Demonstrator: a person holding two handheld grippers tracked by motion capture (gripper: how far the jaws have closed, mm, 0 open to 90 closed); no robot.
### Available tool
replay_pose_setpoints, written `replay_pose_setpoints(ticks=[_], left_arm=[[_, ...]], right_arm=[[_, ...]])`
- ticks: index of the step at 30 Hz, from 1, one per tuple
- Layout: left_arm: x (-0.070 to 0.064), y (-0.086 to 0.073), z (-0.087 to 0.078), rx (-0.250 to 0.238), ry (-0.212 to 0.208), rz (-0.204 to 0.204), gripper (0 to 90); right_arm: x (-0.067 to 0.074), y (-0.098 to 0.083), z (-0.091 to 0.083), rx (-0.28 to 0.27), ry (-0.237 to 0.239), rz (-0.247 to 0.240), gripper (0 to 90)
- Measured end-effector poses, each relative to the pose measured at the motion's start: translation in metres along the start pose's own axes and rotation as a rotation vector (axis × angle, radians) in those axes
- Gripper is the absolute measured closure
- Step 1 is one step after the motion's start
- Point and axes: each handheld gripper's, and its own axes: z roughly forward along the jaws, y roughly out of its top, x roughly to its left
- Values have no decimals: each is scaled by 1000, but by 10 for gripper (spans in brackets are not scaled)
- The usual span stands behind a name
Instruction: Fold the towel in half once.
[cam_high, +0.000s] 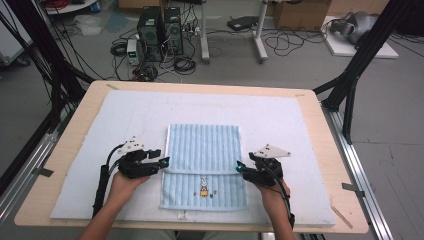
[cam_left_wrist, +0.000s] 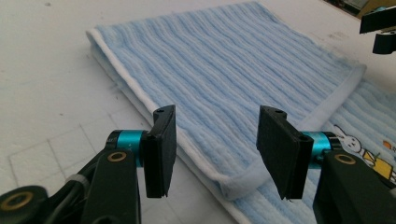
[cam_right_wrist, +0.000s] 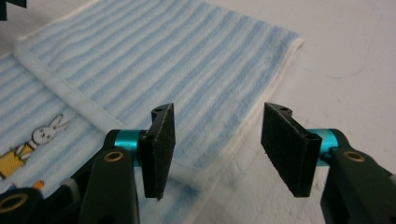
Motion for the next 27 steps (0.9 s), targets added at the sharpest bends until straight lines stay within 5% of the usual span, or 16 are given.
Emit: replay_pose_setpoints(ticks=[9, 15, 19, 27], left_arm=[[-7, -15, 4, 59, 4, 8, 495], [-10, -15, 5, 72, 26, 25, 496], [-15, -15, 8, 92, 57, 75, 506], [-27, -16, 13, 136, 126, 183, 681]], right_arm=[[1, -17, -4, 22, 21, 19, 488], [8, -18, 4, 58, 35, -13, 489], [13, -16, 9, 71, 34, -36, 488], [15, -16, 9, 68, 35, -38, 488]])
